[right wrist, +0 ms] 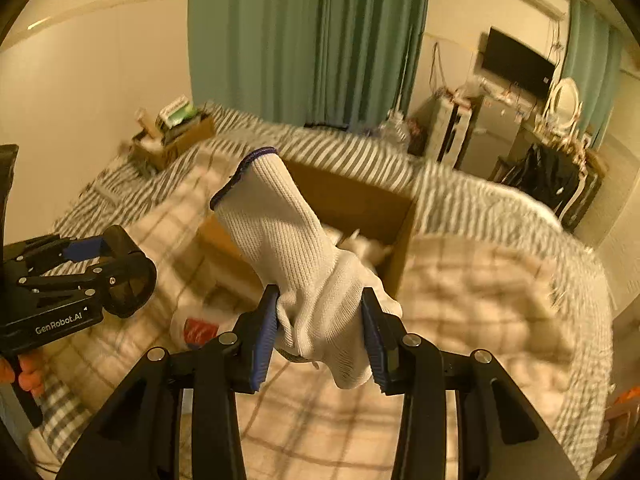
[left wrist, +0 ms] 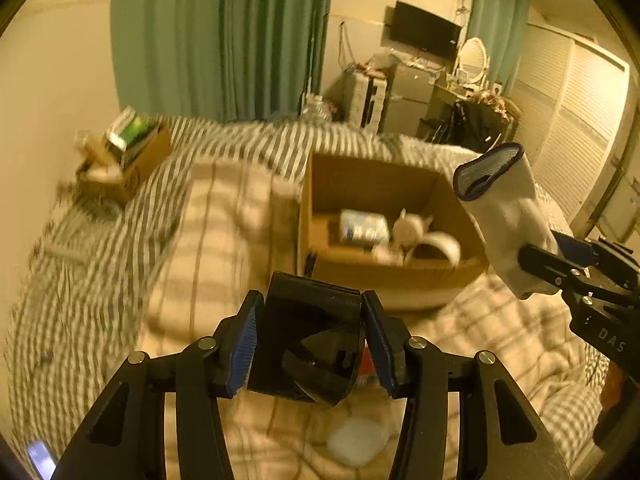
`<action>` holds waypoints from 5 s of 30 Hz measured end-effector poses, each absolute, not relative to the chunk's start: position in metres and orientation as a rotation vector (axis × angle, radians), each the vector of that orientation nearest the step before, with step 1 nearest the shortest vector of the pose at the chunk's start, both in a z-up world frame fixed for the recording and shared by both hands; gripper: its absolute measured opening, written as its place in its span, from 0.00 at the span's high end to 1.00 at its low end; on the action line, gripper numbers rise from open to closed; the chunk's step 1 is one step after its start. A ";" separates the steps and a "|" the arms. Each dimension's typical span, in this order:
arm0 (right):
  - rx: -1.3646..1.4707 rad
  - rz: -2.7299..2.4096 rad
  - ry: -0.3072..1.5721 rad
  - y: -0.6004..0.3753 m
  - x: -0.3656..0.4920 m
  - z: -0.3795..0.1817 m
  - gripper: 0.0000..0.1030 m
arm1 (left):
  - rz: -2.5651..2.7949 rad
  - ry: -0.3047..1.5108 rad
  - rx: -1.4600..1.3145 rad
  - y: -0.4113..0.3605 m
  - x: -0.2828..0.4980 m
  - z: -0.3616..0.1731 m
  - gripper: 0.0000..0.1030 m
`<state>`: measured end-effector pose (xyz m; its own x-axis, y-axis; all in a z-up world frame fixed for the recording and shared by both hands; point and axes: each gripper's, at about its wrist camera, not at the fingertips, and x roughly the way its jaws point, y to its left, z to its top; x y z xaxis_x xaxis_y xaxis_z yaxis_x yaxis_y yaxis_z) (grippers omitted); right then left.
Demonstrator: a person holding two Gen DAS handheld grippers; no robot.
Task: Organize objects
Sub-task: 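Grasp the white sock with the right gripper while the left holds the black case, then carry the black case and sock into the box and open both grippers, then grasp the white earbuds case with the right gripper, then grasp the clear red-label bottle with the left gripper while the right holds the earbuds case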
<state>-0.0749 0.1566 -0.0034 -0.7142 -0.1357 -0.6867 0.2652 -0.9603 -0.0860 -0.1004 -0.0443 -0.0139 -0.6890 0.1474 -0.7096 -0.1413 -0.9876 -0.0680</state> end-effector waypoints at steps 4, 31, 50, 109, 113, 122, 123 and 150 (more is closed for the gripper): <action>1.000 -2.730 0.284 0.163 -0.090 0.027 0.62 | 2.756 0.029 -1.087 -0.028 -0.124 0.013 0.51; 1.159 -2.650 0.191 0.181 -0.258 -0.059 0.67 | 2.640 0.120 -1.201 0.035 -0.276 -0.068 0.52; 0.919 -2.823 0.147 0.211 -0.166 0.082 0.13 | 2.752 0.157 -0.997 0.021 -0.192 0.038 0.00; 1.284 -2.358 0.221 0.076 -0.021 -0.134 0.55 | 2.875 0.088 -1.399 -0.091 -0.041 -0.109 0.00; 1.244 -2.448 0.201 0.101 -0.029 -0.113 0.55 | 2.853 0.076 -1.403 -0.084 -0.044 -0.105 0.00; 1.248 -2.623 0.088 0.163 -0.054 -0.099 0.55 | 2.744 0.064 -1.392 -0.024 -0.068 -0.112 0.00; 1.251 -2.628 0.072 0.168 -0.056 -0.098 0.55 | 2.734 0.050 -1.392 -0.020 -0.072 -0.114 0.00; 1.258 -2.667 0.080 0.180 -0.056 -0.094 0.55 | 2.712 0.011 -1.352 -0.002 -0.092 -0.112 0.11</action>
